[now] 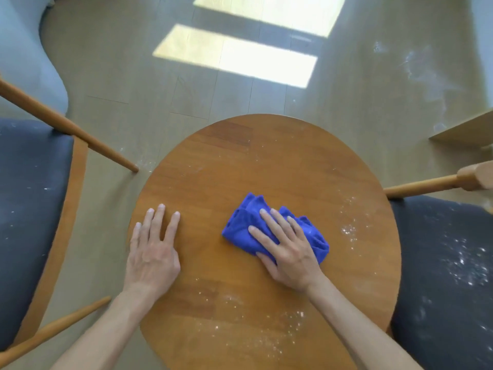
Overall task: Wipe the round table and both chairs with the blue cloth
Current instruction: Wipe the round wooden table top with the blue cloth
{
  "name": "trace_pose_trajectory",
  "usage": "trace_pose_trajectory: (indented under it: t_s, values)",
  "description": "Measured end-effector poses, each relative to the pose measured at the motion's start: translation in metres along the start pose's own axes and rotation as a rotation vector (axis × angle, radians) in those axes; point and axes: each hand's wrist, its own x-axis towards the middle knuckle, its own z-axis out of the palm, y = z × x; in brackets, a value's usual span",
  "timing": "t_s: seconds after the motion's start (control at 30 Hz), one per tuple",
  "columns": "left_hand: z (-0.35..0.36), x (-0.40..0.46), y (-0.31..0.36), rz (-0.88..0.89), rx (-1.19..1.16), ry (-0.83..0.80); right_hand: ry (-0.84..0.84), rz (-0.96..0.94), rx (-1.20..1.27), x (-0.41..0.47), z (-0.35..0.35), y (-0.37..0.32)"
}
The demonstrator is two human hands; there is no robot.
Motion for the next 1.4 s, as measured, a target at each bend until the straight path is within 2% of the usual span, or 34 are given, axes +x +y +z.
trace_pose_trajectory:
  t_s: [0.13,0.27,0.4,0.5,0.57,0.63,0.8,0.9,1.0,1.17,1.4]
  values:
    - [0.000,0.005,0.010,0.040,0.005,0.003,0.134,0.496,-0.095,-0.018,-0.011,0.056]
    - [-0.002,0.007,0.010,0.007,-0.015,-0.028,0.164,0.917,-0.154,-0.056,-0.023,0.068]
    - [-0.002,0.007,0.006,0.029,-0.011,-0.020,0.212,1.233,-0.143,-0.058,-0.023,0.057]
    - [-0.002,0.008,0.005,0.039,-0.017,-0.048,0.253,1.345,-0.077,-0.027,-0.016,0.039]
    - [-0.005,0.009,0.005,0.020,-0.019,-0.086,0.228,1.243,-0.086,-0.003,-0.009,0.014]
    - [-0.012,0.011,0.007,-0.013,-0.047,-0.130,0.189,1.061,-0.063,0.020,0.002,-0.024]
    - [-0.024,0.019,-0.001,-0.075,-0.234,-0.157,0.087,0.694,0.100,0.043,0.020,-0.133]
    - [-0.026,0.023,-0.008,-0.047,-0.232,-0.181,0.071,0.507,0.128,0.024,0.025,-0.157]
    - [-0.027,0.020,-0.001,-0.050,-0.207,-0.208,0.040,0.351,0.127,0.005,0.024,-0.153]
    - [-0.030,0.002,0.027,-0.068,-0.172,-0.234,0.041,0.253,0.176,-0.027,0.015,-0.117]
    - [-0.032,-0.009,0.076,-0.047,-0.122,-0.277,0.074,0.390,0.045,-0.102,-0.016,-0.024]
